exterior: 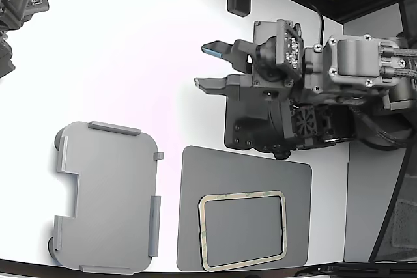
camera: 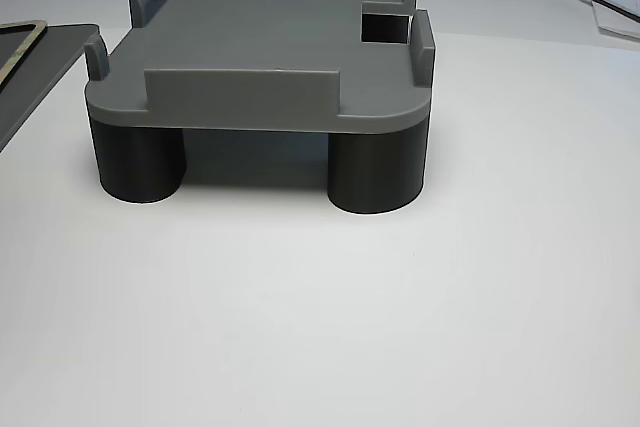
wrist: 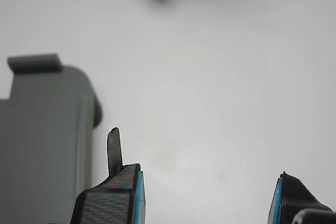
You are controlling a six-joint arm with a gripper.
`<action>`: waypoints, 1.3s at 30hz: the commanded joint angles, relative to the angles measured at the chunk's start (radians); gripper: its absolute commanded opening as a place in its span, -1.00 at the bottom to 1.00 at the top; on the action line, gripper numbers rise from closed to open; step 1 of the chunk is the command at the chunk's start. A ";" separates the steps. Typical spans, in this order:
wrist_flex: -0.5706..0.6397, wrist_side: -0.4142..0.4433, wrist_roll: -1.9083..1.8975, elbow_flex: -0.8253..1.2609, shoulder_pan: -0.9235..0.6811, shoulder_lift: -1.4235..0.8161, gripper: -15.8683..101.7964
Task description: Move top rectangular frame to the holder.
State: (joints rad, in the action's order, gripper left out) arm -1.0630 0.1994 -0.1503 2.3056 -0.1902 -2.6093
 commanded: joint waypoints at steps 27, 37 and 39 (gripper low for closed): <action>-0.469 -0.002 -0.871 -0.324 -0.867 0.537 0.93; -0.394 -0.094 -0.922 -0.235 -0.905 0.595 0.92; -0.362 -0.091 -0.922 -0.212 -0.905 0.612 0.92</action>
State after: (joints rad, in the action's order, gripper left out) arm -1.4511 0.1058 -1.0707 2.0970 -1.1045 -1.9911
